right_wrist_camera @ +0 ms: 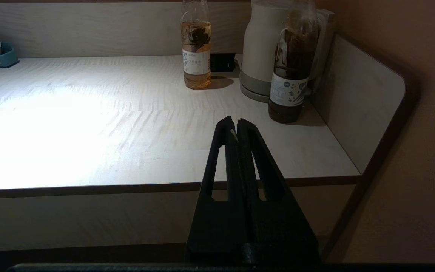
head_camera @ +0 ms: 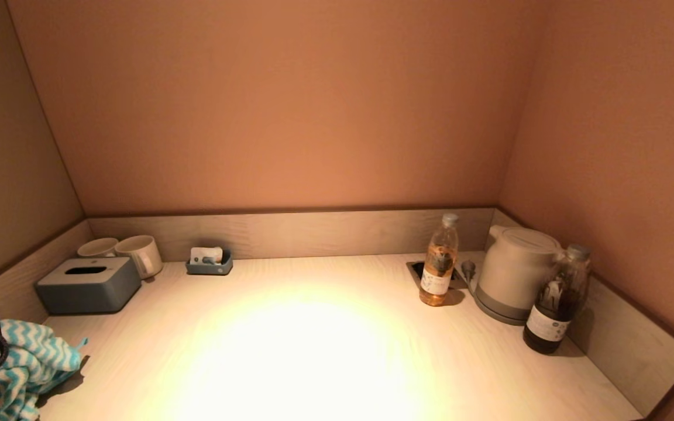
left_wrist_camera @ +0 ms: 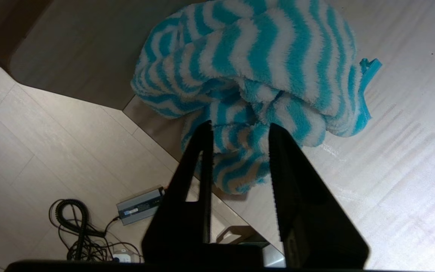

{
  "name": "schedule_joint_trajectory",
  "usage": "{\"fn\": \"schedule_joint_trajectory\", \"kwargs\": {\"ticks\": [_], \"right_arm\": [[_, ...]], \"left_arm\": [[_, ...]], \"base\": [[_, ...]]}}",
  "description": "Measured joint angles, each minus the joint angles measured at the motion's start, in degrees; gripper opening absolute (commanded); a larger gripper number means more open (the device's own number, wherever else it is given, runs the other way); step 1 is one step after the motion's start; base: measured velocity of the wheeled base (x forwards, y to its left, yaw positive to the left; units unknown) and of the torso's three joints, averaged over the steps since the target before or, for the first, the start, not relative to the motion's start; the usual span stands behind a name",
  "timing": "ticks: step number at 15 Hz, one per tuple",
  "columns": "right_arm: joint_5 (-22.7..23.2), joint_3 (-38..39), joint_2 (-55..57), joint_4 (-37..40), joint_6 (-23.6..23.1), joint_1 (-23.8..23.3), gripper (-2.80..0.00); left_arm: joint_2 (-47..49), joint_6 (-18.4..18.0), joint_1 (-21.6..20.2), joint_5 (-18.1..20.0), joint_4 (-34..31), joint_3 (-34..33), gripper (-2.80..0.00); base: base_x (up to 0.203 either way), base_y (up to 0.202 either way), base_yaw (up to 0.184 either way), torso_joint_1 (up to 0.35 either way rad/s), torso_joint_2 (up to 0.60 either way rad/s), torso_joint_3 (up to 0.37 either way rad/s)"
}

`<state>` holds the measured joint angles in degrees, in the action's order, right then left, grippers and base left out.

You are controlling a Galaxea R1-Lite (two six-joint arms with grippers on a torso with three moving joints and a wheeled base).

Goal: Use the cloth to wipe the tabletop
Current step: Pick up the tablecloth

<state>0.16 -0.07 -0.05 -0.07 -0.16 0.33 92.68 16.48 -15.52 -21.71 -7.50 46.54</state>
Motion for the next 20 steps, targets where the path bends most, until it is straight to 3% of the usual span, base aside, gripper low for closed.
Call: {"fn": "schedule_joint_trajectory", "kwargs": {"ticks": [4, 11, 17, 20], "right_arm": [[-0.01, 0.02, 0.00, 0.00, 0.00, 0.00, -2.80], [-0.02, 0.02, 0.00, 0.00, 0.00, 0.00, -2.80], [0.00, 0.00, 0.00, 0.05, 0.02, 0.00, -2.80], [-0.02, -0.02, 0.00, 0.00, 0.00, 0.00, -2.80]], "left_arm": [[0.81, 0.07, -0.27, 1.37, -0.35, 2.54, 0.00], [5.26, 5.11, -1.14, 10.87, -6.04, 7.30, 0.00], [8.33, 5.10, -2.19, 10.00, -6.41, 8.88, 0.00], [7.38, 3.47, -2.19, 6.27, -6.45, 9.15, 0.00]], "base": [[0.000, 0.000, 0.000, 0.000, 0.00, 0.000], [0.000, 0.000, 0.000, 0.000, 0.00, 0.000], [0.000, 0.000, 0.000, 0.000, 0.00, 0.000], [0.000, 0.000, 0.000, 0.000, 0.00, 0.000]]}}
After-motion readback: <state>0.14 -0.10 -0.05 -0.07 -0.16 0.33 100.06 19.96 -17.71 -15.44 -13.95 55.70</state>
